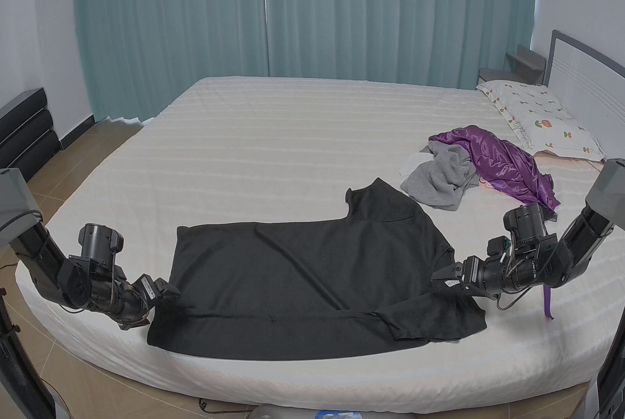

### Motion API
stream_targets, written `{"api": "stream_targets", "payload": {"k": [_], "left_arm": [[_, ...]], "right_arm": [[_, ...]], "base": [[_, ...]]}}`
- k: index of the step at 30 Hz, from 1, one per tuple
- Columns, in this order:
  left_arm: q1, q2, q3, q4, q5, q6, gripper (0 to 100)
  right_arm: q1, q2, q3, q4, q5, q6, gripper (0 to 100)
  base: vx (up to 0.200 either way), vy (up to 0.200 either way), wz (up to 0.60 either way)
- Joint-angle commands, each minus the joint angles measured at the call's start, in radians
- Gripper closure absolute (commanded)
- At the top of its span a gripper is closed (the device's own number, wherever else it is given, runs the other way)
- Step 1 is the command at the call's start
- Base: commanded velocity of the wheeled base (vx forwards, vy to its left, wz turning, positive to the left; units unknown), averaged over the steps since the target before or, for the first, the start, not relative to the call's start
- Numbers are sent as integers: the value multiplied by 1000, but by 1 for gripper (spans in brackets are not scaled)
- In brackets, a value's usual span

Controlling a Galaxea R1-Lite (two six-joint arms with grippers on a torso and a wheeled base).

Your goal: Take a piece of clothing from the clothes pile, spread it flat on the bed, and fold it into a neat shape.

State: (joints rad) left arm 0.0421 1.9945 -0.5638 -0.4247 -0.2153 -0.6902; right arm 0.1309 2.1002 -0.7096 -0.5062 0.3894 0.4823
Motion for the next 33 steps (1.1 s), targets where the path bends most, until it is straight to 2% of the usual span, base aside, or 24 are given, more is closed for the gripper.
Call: {"api": "stream_targets", "payload": {"k": [1, 4, 9, 24, 25, 33], "left_arm": [[7, -85, 22, 1, -38, -45, 0], [13, -155, 65, 1, -99, -94, 0], [13, -166, 111, 0, -153, -120, 0], [22, -154, 128, -2, -182, -132, 0], [22, -154, 128, -2, -182, -130, 0], [24, -154, 128, -2, -182, -130, 0]], "right_arm": [[-2, -31, 53, -5, 29, 4, 0], [-2, -32, 104, -32, 54, 16, 0], [3, 14, 144, -133, 51, 35, 0], [7, 115, 104, -221, 34, 68, 0], [7, 113, 104, -221, 34, 70, 100], [1, 83, 134, -235, 23, 78, 100]], "base": [[0, 0, 0], [0, 0, 0], [0, 0, 0], [0, 0, 0], [0, 0, 0], [0, 0, 0]]}}
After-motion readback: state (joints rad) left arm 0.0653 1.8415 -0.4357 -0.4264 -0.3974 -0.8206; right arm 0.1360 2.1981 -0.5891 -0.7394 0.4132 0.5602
